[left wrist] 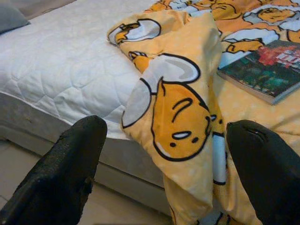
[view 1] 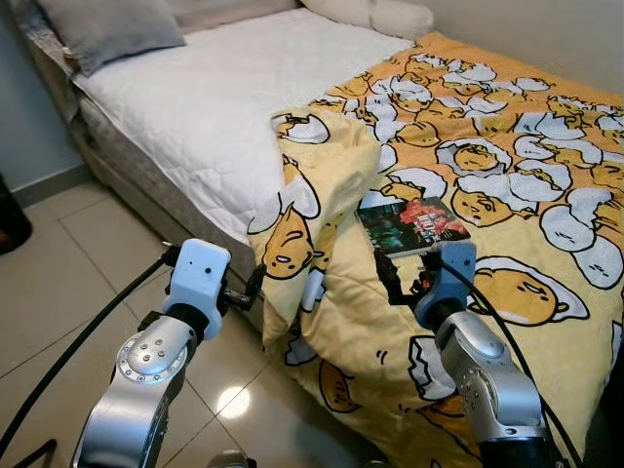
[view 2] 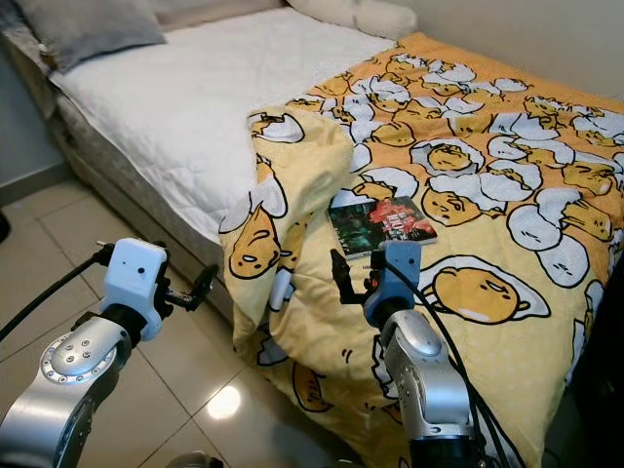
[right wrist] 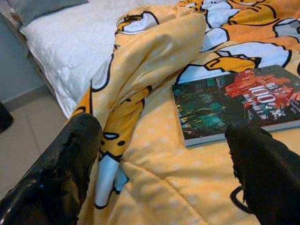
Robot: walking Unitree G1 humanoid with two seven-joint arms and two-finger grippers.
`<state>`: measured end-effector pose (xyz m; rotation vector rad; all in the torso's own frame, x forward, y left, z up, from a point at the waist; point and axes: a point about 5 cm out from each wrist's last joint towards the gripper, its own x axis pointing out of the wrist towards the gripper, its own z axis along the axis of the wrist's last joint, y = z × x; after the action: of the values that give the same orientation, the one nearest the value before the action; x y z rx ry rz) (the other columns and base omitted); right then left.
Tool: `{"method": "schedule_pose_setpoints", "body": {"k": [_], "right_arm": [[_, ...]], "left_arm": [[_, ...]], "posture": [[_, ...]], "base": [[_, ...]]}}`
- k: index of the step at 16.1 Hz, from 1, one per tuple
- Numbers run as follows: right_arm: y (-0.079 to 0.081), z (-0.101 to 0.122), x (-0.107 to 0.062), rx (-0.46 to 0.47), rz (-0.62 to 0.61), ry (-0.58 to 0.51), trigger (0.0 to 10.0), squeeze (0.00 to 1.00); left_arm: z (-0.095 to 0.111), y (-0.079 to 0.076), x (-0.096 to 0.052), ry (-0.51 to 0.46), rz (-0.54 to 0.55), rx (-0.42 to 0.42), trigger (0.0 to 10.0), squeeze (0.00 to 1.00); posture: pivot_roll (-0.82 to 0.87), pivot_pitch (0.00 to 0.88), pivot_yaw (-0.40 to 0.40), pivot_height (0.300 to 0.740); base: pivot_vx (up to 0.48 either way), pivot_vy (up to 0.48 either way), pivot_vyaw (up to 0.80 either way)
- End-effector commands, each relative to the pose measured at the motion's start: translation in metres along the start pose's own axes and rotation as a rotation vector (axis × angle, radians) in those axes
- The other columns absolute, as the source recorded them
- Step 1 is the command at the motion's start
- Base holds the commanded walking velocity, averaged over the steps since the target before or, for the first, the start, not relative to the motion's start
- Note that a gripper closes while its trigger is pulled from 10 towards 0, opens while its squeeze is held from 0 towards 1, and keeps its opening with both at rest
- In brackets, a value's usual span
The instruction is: Clean up the room
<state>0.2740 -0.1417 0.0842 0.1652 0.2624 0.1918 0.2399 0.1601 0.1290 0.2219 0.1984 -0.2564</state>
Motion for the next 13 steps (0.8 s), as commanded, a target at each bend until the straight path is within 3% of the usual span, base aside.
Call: {"method": "schedule_pose_setpoints", "body": {"k": [1, 3, 8, 13], "right_arm": [[-0.002, 0.002, 0.002, -0.029, -0.014, 0.015, 10.0, 0.00], [-0.001, 0.005, 0.004, -0.009, -0.011, 0.009, 10.0, 0.00], [0.007, 0.009, 0.009, -0.023, 0.021, -0.008, 10.0, 0.00], [0.024, -0.003, 0.006, -0.069, 0.208, 0.062, 10.0, 0.00]], "left_arm": [[-0.002, 0.005, -0.001, 0.001, 0.026, -0.003, 10.0, 0.00], [-0.002, 0.009, -0.002, 0.000, 0.037, -0.001, 10.0, 0.00], [-0.001, 0.010, -0.001, -0.007, 0.034, 0.014, 10.0, 0.00], [0.000, 0.006, -0.002, -0.015, 0.002, 0.038, 10.0, 0.00]], "posture": [[0.02, 0.000, -0.038, 0.740], [0.03, 0.000, -0.040, 0.740], [0.04, 0.000, -0.039, 0.740], [0.05, 0.000, -0.046, 0.740]], "base": [[0.341, 0.000, -0.80], [0.343, 0.000, -0.70], [0.349, 0.000, 0.00], [0.329, 0.000, 0.80]]}}
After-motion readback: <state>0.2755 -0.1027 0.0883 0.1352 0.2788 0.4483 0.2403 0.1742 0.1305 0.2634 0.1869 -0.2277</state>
